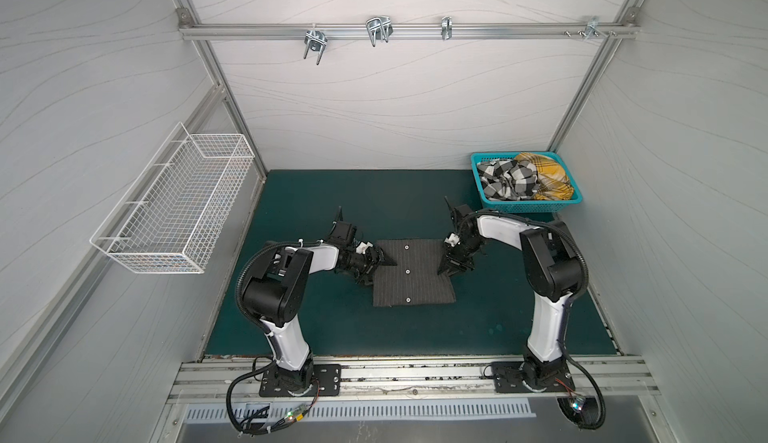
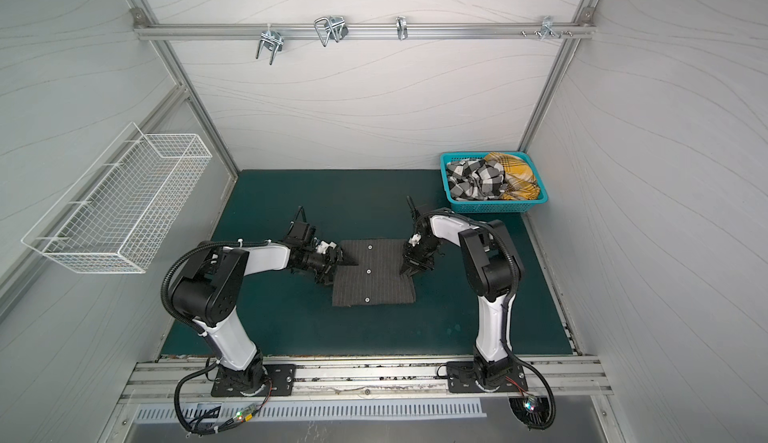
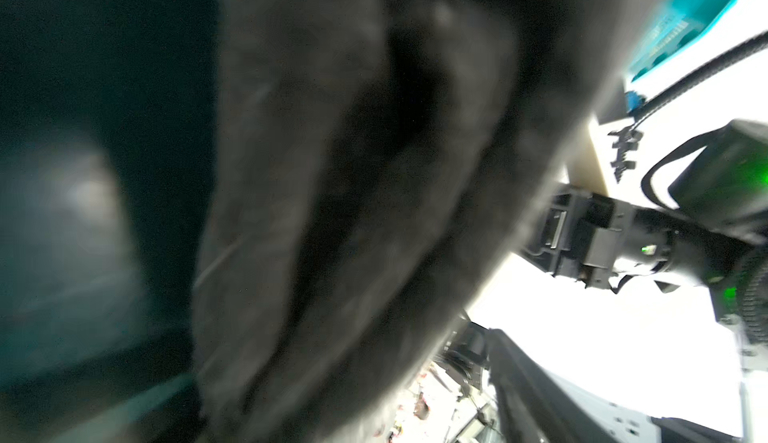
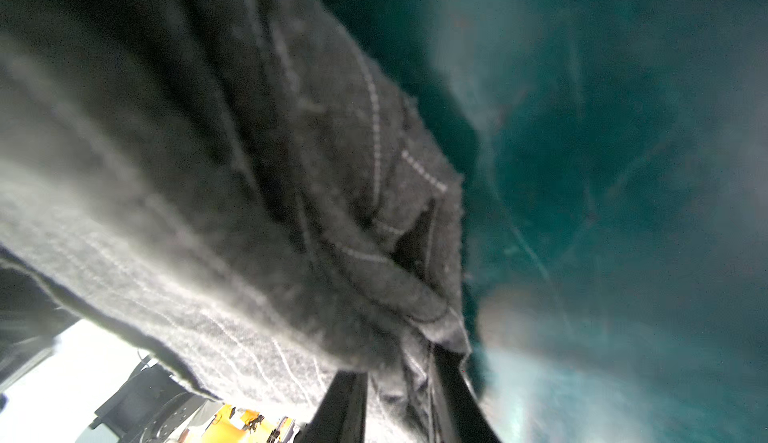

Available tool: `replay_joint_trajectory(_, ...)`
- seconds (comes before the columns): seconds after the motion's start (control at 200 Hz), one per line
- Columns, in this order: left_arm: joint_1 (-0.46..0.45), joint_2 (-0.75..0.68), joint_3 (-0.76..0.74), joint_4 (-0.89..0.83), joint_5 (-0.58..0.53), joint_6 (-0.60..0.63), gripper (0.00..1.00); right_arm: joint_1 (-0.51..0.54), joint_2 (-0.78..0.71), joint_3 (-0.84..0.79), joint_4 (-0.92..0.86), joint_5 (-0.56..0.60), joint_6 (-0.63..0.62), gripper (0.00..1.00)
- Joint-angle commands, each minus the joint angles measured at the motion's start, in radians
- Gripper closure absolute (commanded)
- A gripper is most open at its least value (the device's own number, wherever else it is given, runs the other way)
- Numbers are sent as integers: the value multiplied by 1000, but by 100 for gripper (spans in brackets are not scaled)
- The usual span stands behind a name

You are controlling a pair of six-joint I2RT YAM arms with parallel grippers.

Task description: Fold and stack the long sleeve shirts

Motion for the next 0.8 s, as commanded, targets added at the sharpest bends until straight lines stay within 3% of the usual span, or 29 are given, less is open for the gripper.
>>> replay_joint_trajectory(0.0, -36, 111, -64, 23, -236, 28, 29, 8, 47, 6, 36, 12, 1, 73)
replay_joint_trajectory(0.405, -36, 54, -52, 84, -213, -14, 64, 17, 27, 4, 26, 11, -2, 73)
replay_joint_trajectory(0.585, -36, 44, -44, 64, -214, 2, 78, 17, -49, 10, 7, 21, -7, 74)
replay_joint_trajectory(0.79, -36, 36, -25, 32, -217, 25, 83, 12, -169, 16, -33, 39, -8, 74)
